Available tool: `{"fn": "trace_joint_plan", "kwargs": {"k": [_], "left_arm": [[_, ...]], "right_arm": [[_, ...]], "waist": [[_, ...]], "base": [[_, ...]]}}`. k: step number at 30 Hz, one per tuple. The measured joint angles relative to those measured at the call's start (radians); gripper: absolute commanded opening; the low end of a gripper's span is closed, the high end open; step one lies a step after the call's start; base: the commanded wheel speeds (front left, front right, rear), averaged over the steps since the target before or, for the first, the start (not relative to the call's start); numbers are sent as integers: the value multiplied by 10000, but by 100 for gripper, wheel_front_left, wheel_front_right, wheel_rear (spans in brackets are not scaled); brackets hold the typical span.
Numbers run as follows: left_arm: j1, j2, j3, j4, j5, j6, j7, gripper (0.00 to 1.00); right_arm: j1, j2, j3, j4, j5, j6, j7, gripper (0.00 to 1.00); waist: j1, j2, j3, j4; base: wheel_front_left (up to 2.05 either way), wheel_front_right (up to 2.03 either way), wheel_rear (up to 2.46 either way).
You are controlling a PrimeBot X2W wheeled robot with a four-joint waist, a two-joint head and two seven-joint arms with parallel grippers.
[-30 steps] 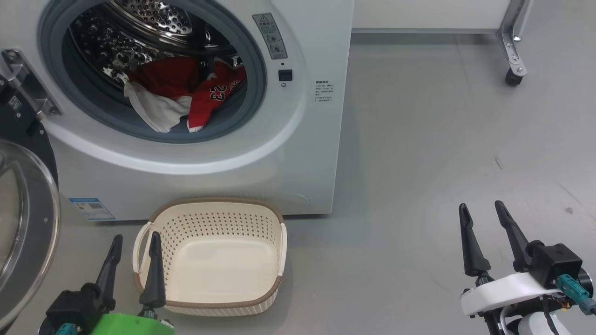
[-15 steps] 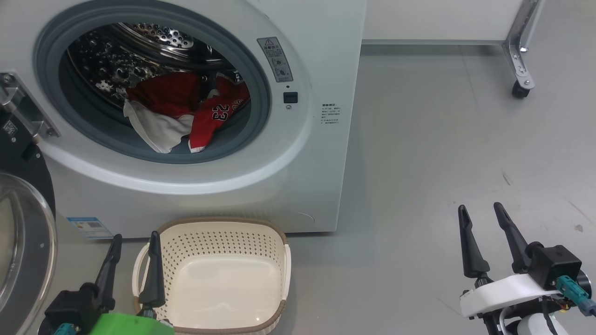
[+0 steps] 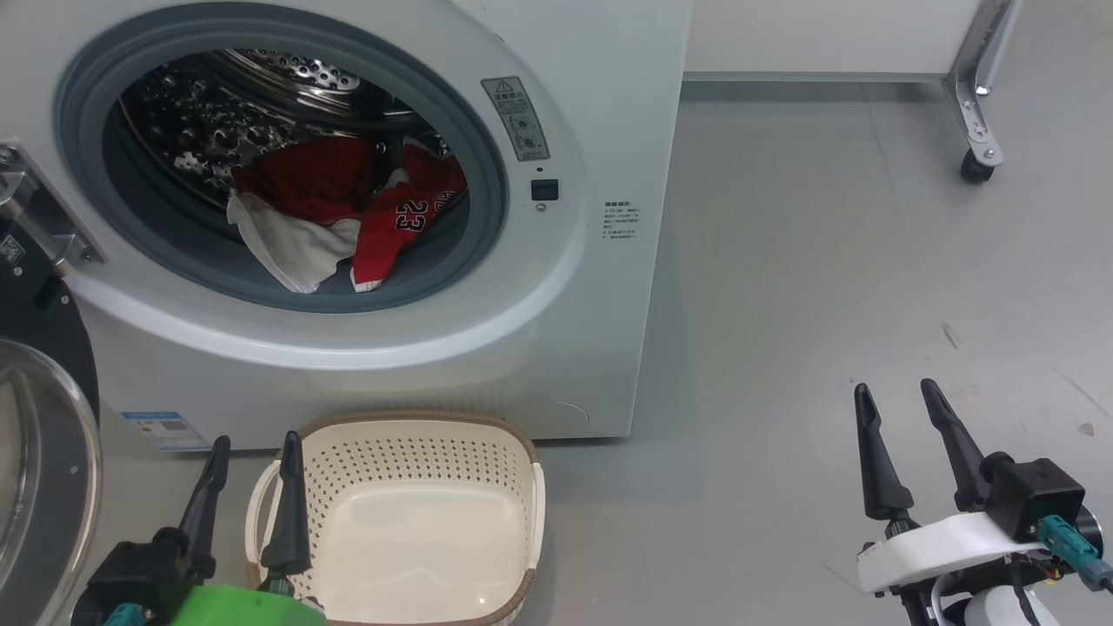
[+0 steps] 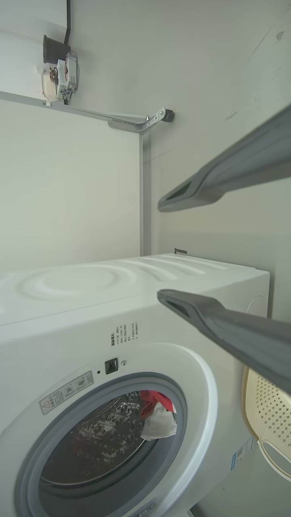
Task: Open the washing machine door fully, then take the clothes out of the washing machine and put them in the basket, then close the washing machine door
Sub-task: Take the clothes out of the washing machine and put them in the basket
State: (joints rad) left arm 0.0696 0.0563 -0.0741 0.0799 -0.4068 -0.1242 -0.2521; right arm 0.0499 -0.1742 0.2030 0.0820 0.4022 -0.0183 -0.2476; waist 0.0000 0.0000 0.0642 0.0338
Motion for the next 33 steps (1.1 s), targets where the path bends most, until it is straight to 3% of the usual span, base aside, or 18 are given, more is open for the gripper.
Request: {"fn": "trace_joint_plan", "kwargs": {"k": [33], "left_arm": [[-11,151,40,-10,123,0,0,100]], "right_arm": [[-5,125,31,-13,-174,163,0,100]], "waist": [[0,0,422,-226]], "base": [[0,0,0]]}}
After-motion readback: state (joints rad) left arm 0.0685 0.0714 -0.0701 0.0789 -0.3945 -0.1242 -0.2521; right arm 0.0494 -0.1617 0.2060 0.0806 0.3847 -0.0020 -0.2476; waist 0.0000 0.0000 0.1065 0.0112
